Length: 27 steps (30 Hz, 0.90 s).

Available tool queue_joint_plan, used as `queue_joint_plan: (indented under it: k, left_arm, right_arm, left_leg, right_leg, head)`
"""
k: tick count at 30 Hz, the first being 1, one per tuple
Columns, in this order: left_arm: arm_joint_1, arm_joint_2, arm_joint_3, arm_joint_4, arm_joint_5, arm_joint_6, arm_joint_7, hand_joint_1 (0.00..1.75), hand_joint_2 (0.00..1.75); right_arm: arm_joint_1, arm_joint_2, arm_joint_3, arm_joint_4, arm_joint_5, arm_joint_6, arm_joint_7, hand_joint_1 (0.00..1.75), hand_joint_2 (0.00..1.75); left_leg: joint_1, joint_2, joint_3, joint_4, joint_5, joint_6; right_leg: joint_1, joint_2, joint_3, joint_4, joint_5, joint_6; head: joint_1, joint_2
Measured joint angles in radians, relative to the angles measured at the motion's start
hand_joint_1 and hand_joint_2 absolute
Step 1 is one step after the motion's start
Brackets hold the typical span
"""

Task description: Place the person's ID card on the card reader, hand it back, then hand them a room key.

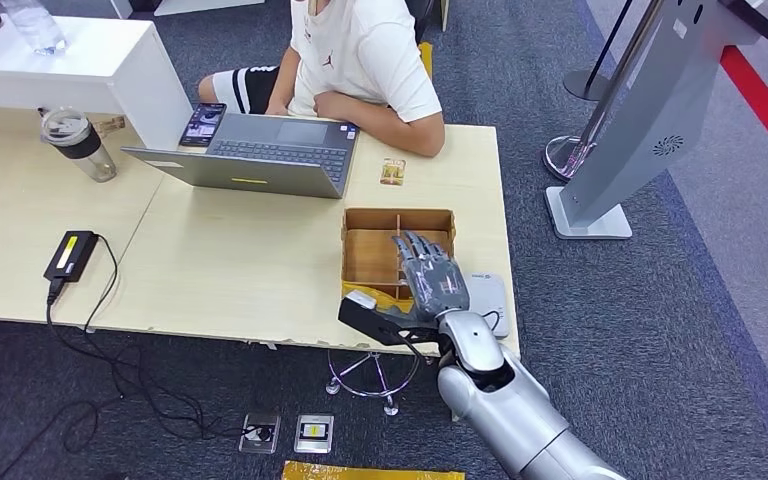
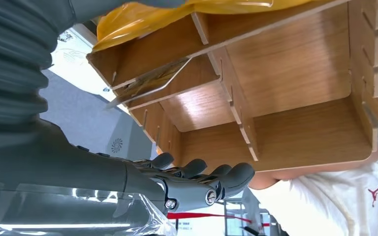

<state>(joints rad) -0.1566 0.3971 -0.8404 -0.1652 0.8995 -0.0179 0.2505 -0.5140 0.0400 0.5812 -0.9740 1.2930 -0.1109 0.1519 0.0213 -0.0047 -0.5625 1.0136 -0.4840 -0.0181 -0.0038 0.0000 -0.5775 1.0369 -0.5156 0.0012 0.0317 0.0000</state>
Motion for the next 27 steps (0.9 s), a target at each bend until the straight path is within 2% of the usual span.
queue_joint_plan:
  k: [3, 7, 16, 27]
  left_arm:
    - [0.0, 0.001, -0.004, 0.0, 0.002, -0.002, -0.002, 0.0, 1.75]
    - [0.0, 0.002, -0.014, 0.0, 0.012, 0.001, -0.002, 0.0, 1.75]
    - [0.0, 0.002, -0.023, 0.0, 0.028, 0.005, -0.002, 0.0, 1.75]
    - [-0.001, 0.003, -0.047, 0.002, 0.047, 0.001, -0.002, 0.0, 1.75]
  right_arm:
    - [0.0, 0.003, -0.006, 0.005, 0.001, -0.005, -0.004, 0.37, 1.75]
    - [0.0, 0.004, -0.013, 0.013, 0.001, -0.019, -0.01, 0.38, 1.75]
    - [0.0, 0.004, -0.016, 0.023, -0.004, -0.053, 0.007, 0.23, 1.75]
    - [0.002, -0.013, -0.043, 0.023, 0.002, -0.056, 0.033, 0.31, 1.75]
  left_leg:
    - [0.0, 0.0, 0.0, 0.0, 0.0, 0.0]
    - [0.0, 0.0, 0.0, 0.0, 0.0, 0.0]
    - [0.0, 0.0, 0.0, 0.0, 0.0, 0.0]
    - [0.0, 0.0, 0.0, 0.0, 0.0, 0.0]
  right_leg:
    - [0.0, 0.0, 0.0, 0.0, 0.0, 0.0]
    - [0.0, 0.0, 0.0, 0.0, 0.0, 0.0]
    - [0.0, 0.0, 0.0, 0.0, 0.0, 0.0]
    - [0.0, 0.0, 0.0, 0.0, 0.0, 0.0]
  head:
    - [0.0, 0.0]
    - [0.0, 0.0]
    - [0.0, 0.0]
    - [0.0, 0.0]
